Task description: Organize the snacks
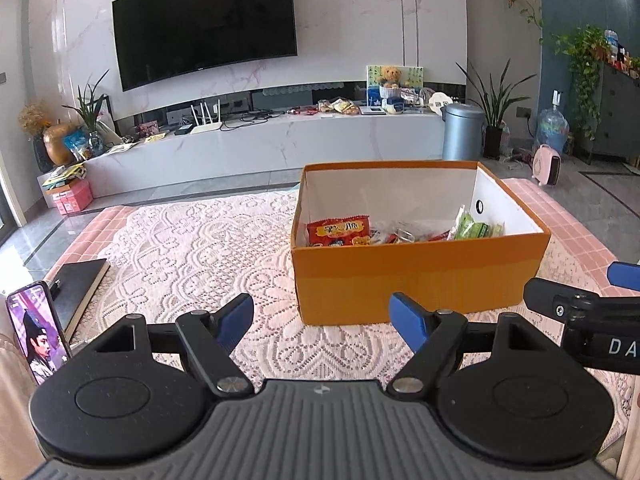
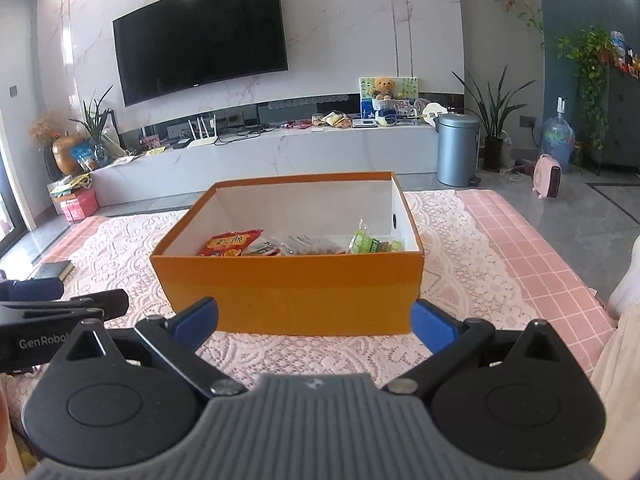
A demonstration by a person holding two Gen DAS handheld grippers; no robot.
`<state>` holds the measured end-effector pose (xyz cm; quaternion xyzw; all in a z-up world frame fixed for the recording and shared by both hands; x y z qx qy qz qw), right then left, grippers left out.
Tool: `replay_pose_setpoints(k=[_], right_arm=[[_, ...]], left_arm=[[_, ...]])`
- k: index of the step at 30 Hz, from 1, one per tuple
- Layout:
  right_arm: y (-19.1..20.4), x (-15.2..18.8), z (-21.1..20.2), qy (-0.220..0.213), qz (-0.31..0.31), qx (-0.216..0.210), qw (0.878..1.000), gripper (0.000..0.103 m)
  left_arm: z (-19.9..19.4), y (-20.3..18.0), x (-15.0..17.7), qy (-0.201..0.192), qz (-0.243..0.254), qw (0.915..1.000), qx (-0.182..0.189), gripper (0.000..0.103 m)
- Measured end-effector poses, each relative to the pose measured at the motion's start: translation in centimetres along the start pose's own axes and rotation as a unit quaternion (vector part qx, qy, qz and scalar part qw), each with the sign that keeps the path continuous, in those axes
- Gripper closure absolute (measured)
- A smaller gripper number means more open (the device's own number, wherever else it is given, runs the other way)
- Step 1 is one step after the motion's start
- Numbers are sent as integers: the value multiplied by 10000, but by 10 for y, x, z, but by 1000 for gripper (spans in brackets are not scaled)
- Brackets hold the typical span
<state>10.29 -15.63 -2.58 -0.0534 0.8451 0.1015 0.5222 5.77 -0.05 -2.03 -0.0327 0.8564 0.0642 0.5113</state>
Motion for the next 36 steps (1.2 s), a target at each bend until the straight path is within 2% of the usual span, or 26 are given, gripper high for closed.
replay_pose_setpoints(k=[36], right_arm=[[2, 4, -1, 35, -68, -35, 10000, 4]], left_arm=[[0, 0, 0, 216, -33, 9998, 9, 12]])
Point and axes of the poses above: each gripper's, at about its wrist camera, not at the fingertips, and z roughly the way its jaws point, y to its left, x to its underside, the point moved 1 cm from there along z, roughly the way its jaws point, and after that the axes turned 7 degrees about -y, right-handed, at the moved point
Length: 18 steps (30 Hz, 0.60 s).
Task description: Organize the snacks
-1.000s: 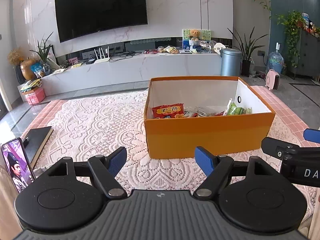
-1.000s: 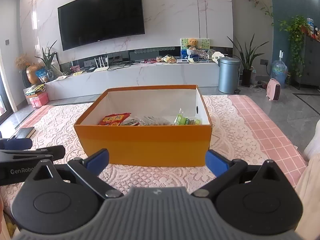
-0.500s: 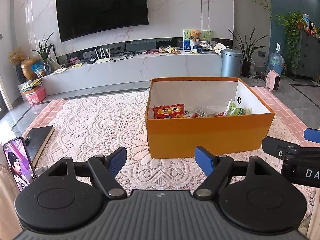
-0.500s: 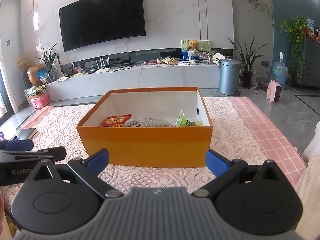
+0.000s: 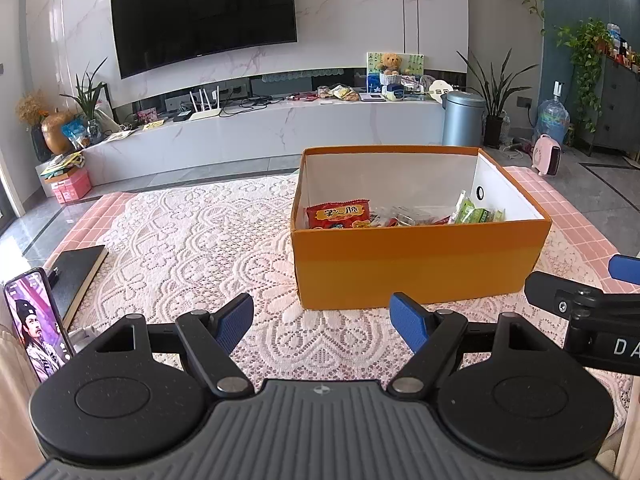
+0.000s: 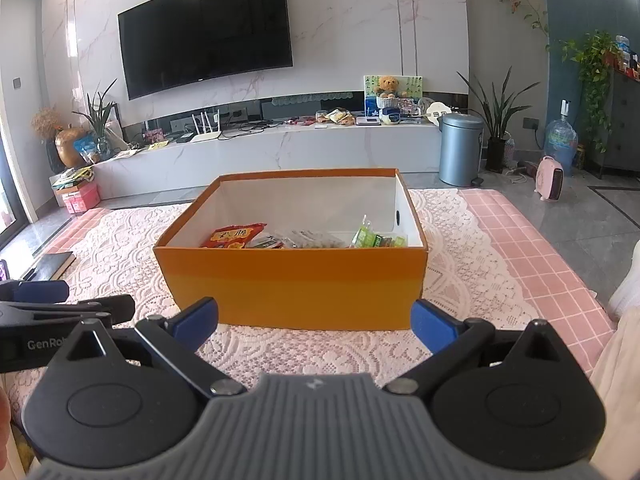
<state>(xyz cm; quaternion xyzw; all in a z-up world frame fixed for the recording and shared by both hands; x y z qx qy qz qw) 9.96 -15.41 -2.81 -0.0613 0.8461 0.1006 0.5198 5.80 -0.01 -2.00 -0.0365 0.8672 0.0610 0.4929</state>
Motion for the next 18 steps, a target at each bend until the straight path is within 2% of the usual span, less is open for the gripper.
replay_pose_setpoints(k=[18], right_arm=[[1, 1, -1, 15, -24, 3, 10000, 4]], left_arm=[[1, 1, 1, 2, -19, 10000, 15, 12]])
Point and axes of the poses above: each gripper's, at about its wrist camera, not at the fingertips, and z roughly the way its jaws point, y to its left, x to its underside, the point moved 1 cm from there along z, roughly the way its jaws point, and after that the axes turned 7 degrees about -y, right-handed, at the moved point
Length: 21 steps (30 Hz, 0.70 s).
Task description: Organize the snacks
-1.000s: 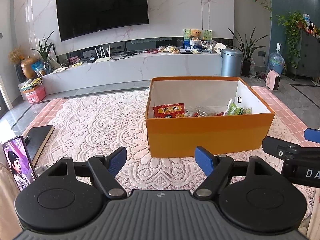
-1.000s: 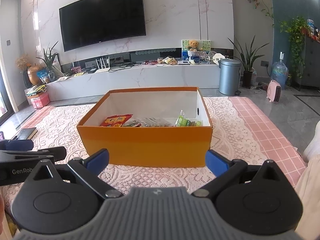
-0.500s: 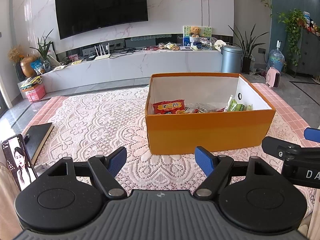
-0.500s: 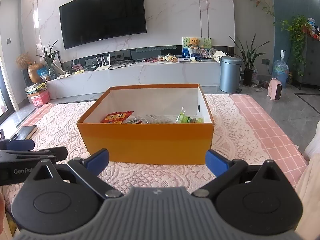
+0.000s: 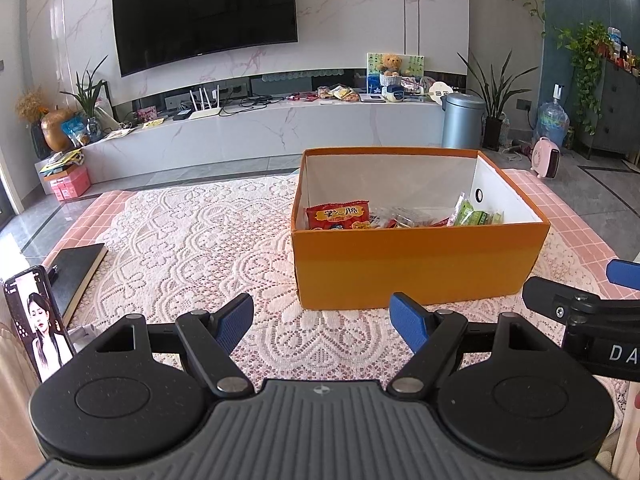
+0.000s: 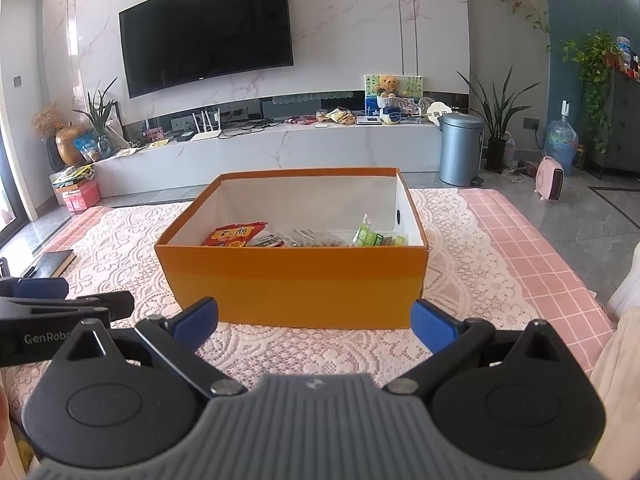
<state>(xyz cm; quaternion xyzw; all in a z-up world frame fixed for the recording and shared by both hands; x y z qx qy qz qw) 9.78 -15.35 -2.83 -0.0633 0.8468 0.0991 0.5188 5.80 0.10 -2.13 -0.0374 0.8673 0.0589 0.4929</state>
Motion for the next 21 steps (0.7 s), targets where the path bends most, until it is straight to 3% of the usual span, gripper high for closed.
replay_pose_setpoints(k=[21], right_arm=[[1, 2, -1, 21, 2, -13, 10000, 4]], left_arm=[[0, 1, 0, -9, -5, 10000, -7, 12]])
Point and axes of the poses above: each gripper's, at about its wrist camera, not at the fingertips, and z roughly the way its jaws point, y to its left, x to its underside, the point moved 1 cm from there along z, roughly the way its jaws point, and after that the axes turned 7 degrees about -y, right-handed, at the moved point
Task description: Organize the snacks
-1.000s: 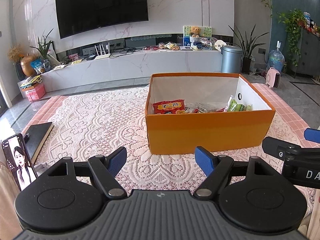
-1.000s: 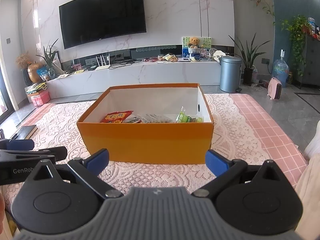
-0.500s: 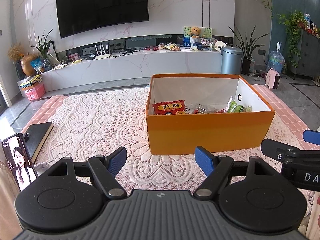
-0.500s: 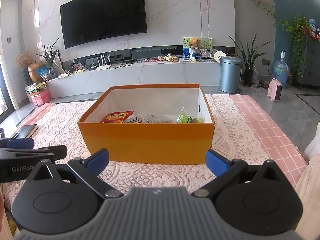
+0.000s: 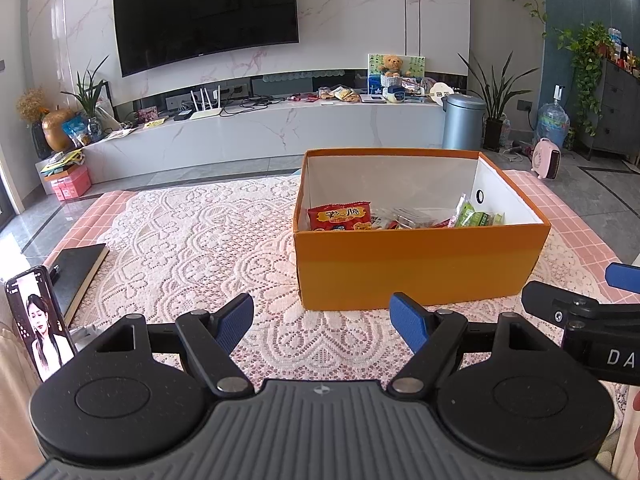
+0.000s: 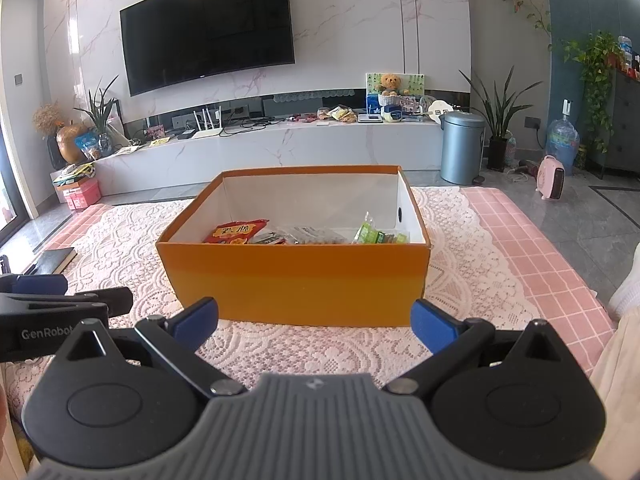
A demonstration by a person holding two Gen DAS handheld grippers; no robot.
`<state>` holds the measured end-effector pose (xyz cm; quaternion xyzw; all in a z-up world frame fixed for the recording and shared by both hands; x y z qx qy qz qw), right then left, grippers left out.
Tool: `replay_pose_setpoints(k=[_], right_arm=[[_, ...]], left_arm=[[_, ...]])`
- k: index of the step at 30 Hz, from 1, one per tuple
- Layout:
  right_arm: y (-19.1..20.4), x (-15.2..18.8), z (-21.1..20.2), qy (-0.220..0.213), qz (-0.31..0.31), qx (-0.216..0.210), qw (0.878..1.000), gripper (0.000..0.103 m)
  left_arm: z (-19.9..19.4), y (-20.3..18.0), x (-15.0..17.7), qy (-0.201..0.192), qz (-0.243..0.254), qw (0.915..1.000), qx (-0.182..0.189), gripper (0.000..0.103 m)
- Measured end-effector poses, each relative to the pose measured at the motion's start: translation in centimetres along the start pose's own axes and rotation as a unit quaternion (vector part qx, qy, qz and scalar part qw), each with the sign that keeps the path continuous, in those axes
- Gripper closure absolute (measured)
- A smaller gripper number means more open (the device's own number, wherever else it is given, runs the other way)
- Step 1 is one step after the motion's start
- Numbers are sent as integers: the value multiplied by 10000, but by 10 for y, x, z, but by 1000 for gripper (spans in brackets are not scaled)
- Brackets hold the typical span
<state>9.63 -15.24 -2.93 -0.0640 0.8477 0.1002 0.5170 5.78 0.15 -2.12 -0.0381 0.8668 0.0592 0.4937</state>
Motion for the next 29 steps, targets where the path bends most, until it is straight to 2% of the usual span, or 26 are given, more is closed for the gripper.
replay_pose_setpoints(k=[29], right_arm=[[-2, 1, 3, 134, 19, -62, 9999, 4]], left_arm=[[-7, -4, -3, -79, -9, 10000, 32, 12]])
Point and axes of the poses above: each gripper's, at about its wrist camera, not at the fingertips, and z roughly the way its jaws point, y to its left, x to its underside, the point moved 1 cm from there along z, roughly the way its jaws point, and after that the axes turned 7 degrees about -y, right-handed, at the moved point
